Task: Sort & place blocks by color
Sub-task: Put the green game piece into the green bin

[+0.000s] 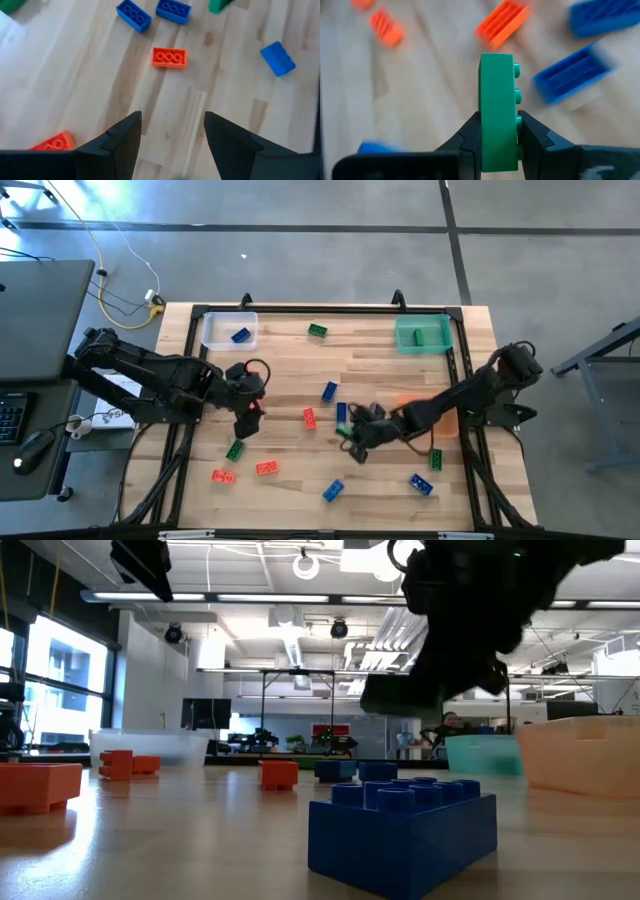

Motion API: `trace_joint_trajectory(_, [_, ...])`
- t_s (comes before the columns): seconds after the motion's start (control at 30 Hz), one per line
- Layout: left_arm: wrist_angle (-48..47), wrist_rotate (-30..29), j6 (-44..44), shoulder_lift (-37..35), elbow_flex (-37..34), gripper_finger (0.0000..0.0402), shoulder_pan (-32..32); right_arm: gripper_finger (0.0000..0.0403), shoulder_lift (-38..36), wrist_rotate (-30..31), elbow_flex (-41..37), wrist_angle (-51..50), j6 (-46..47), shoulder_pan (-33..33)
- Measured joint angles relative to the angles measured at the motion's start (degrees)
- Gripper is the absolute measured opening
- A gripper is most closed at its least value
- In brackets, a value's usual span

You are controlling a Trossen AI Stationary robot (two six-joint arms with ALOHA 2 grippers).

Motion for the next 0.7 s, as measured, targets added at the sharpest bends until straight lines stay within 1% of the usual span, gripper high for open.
trace_joint_trajectory(0.13, [0.3, -0.6, 4.1, 0.0, 0.0, 0.0204, 3.1, 0.0065, -5.2, 4.5, 0.0, -5.2, -0.1, -4.0])
trace_joint_trajectory(0.23, [0.6, -2.4, 6.8, 0.0, 0.0, 0.0204, 5.5, 0.0065, -9.2, 7.9, 0.0, -9.6, -0.5, -7.4])
trace_joint_trajectory(0.3, [1.1, -3.3, 7.0, 0.0, 0.0, 0.0204, 7.0, 0.0065, -11.6, 10.1, 0.0, -12.4, -0.5, -9.9])
trace_joint_trajectory(0.47, [1.4, -3.3, 7.0, 0.0, 0.0, 0.0204, 10.3, 0.0065, -17.1, 14.9, 0.0, -20.3, -0.5, -16.7])
trace_joint_trajectory(0.7, [1.5, -3.1, 8.0, 0.0, 0.0, 0.0204, 11.6, 0.0065, -21.7, 18.6, 0.0, -30.6, -0.6, -26.2])
